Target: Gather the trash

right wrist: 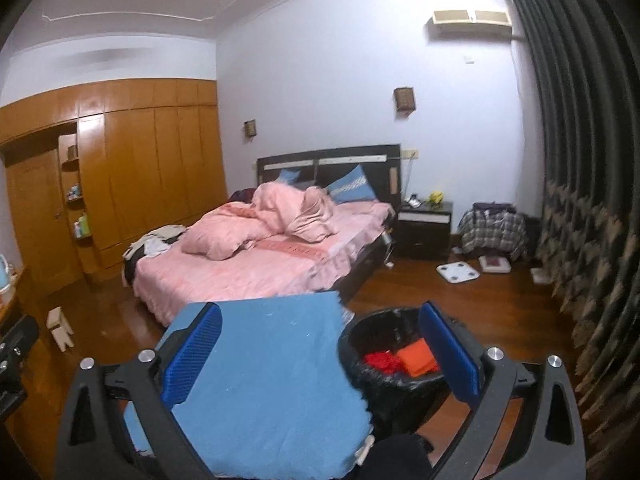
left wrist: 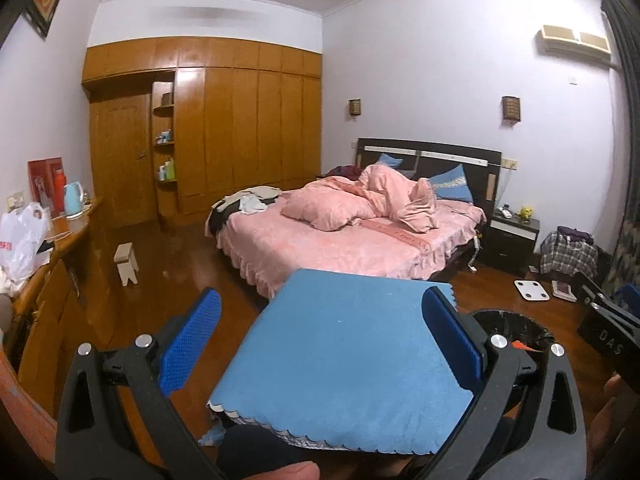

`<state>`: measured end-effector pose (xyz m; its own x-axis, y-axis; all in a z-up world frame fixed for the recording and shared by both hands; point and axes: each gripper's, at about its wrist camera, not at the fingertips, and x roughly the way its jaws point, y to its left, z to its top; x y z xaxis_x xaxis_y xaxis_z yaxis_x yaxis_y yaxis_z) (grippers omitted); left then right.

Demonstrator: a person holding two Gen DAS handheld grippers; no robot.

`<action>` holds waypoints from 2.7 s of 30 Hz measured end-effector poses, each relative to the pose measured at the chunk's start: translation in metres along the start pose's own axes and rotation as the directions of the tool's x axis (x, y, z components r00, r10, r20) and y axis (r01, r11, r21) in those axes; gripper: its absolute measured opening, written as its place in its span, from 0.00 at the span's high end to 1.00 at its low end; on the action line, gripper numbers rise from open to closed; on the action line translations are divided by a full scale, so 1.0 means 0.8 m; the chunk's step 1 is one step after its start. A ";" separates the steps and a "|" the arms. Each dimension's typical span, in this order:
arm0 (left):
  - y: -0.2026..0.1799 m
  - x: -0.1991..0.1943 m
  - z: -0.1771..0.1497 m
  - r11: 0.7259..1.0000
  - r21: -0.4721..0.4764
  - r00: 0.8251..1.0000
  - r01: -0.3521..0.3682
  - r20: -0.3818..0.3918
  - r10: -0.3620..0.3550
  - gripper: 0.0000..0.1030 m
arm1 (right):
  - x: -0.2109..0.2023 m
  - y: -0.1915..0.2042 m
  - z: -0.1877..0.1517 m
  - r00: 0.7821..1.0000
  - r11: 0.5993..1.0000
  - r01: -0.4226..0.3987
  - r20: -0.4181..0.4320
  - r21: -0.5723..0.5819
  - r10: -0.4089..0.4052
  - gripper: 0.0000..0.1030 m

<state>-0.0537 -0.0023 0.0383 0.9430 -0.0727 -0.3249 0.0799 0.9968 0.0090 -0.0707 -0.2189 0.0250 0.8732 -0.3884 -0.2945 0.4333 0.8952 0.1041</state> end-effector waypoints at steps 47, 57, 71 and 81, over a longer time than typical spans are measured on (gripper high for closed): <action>0.006 0.086 -0.016 0.999 -0.011 0.995 -0.049 -0.084 0.048 0.05 | 0.062 -0.004 0.002 0.995 0.994 0.098 -0.023 -0.038 -0.099 0.06; 0.007 0.088 -0.016 0.999 -0.013 0.995 -0.049 -0.086 0.048 0.05 | 0.066 -0.004 0.006 0.995 0.994 0.100 -0.024 -0.040 -0.101 0.06; 0.011 0.090 -0.019 0.999 -0.014 0.995 -0.053 -0.085 0.051 0.05 | 0.070 -0.003 0.007 0.995 0.994 0.099 -0.024 -0.041 -0.100 0.06; 0.014 0.090 -0.021 0.999 -0.012 0.995 -0.053 -0.087 0.052 0.05 | 0.069 -0.003 0.007 0.995 0.994 0.100 -0.025 -0.040 -0.101 0.06</action>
<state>0.0095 0.0039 -0.0008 0.9140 -0.0178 -0.4054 0.0260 0.9996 0.0146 -0.0219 -0.2436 0.0137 0.8191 -0.4714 -0.3270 0.5091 0.8600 0.0355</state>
